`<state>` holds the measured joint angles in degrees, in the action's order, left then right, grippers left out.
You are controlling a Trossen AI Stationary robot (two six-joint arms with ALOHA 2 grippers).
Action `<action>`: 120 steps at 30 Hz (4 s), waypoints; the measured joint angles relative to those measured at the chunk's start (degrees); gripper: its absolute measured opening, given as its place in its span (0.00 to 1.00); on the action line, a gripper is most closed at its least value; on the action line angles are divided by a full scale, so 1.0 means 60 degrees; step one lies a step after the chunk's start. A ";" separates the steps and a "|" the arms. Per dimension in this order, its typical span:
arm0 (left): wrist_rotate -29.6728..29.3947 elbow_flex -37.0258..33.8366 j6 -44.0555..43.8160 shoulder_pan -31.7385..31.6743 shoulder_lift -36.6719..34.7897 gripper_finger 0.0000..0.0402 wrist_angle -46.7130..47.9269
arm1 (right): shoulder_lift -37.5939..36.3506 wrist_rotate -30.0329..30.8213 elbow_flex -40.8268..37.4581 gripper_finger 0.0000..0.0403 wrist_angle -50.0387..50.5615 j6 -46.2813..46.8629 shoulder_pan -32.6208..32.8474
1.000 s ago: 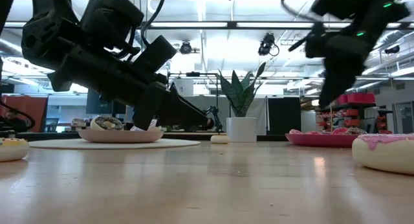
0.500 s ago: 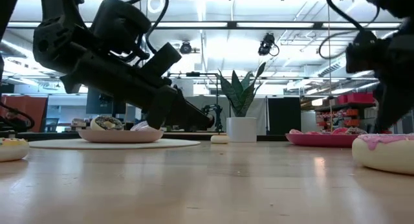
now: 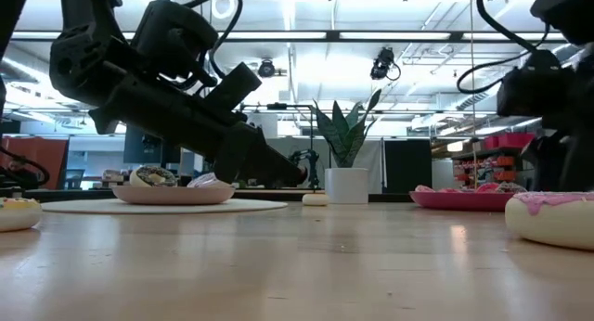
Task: Pick & Place donuts
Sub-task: Put the top large pink donut on the pink plate
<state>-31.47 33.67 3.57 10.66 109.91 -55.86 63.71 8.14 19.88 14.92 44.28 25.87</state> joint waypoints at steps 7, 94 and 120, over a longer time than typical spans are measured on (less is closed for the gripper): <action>-0.0002 0.0000 0.0215 0.0037 0.0000 0.45 0.0000 | 0.0700 0.0434 0.0019 0.57 -0.0175 -0.0779 0.0284; 0.1719 0.3540 -0.7689 -0.2776 -0.6312 0.06 1.9505 | 0.2705 0.6962 0.1038 0.67 -0.4715 -0.4836 0.0120; 0.1815 -0.1650 -0.9516 -0.3872 -1.1610 0.06 1.5838 | 0.2705 0.6991 0.1035 0.57 -0.4606 -0.4744 0.0590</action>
<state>-20.58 23.77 -53.52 -12.58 40.25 39.17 79.94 50.09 26.09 -12.71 15.82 29.41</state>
